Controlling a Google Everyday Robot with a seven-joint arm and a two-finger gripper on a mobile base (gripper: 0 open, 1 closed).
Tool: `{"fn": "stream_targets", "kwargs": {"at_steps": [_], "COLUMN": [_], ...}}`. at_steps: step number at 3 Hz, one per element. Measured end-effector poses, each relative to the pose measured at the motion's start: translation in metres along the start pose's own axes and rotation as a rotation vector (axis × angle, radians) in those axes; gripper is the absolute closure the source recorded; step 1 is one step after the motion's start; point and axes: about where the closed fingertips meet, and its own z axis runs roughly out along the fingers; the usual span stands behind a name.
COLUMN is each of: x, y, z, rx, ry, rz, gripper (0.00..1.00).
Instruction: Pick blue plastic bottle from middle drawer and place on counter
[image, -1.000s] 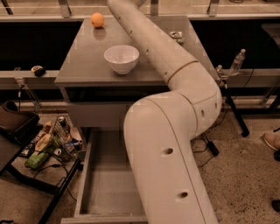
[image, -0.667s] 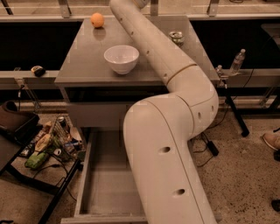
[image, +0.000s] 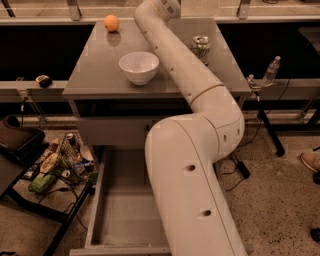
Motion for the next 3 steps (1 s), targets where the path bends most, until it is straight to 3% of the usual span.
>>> {"fn": "stream_targets", "kwargs": {"at_steps": [1, 3], "x": [0.012, 0.046], "y": [-0.006, -0.010], "z": [0.000, -0.009], "rx": [0.004, 0.009], "ry": [0.025, 0.092], "rz": [0.026, -0.086], "gripper": [1.00, 1.00]}}
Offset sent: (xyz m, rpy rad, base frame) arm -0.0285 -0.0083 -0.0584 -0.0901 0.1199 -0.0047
